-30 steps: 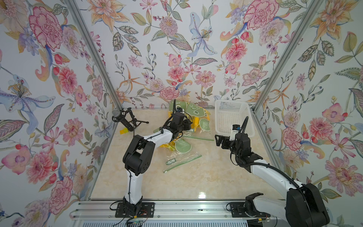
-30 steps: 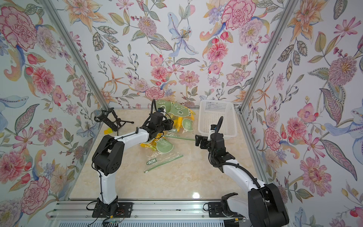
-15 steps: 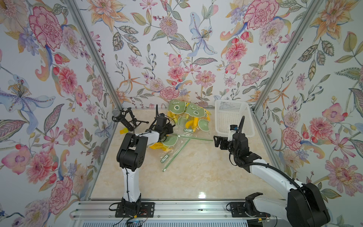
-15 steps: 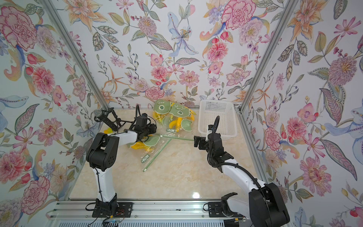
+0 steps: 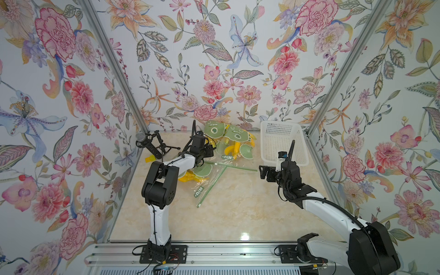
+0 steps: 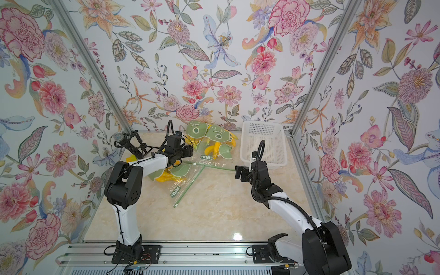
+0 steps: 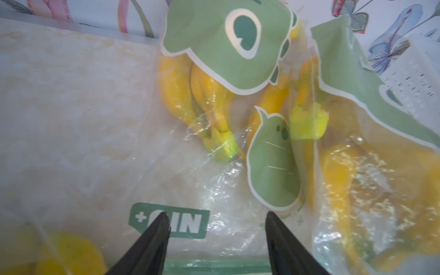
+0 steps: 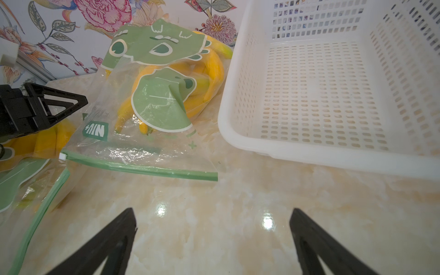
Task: Open the zip-top bag and take out the banana
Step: Adjust the zipper food storage bag at the center of the board.
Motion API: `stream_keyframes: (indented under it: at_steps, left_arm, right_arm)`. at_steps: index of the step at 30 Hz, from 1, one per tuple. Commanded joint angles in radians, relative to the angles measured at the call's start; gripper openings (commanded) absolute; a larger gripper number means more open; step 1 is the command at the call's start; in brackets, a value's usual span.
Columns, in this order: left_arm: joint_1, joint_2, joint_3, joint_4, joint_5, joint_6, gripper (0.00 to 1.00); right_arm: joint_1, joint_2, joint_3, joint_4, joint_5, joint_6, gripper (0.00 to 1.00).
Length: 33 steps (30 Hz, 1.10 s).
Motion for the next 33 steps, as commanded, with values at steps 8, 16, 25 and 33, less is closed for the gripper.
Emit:
stream_keyframes:
  at_steps: [8,16,25,33]
  left_arm:
    - [-0.073,0.066,0.073,0.037,0.143,-0.082,0.77]
    - [-0.08,0.022,0.002,0.064,0.156,-0.099,0.46]
    - [-0.105,-0.182,-0.281,0.161,0.084,-0.181,0.06]
    - [-0.143,-0.279,-0.418,0.215,0.095,-0.219,0.11]
  right_arm:
    - [0.018,0.078,0.065,-0.009,-0.033,0.003,1.0]
    - [0.064,0.2,0.114,0.034,-0.084,0.026,1.0]
    - [0.121,0.312,0.155,0.059,-0.098,-0.004,1.0]
    - [0.168,0.29,0.124,0.063,-0.052,-0.091,1.0]
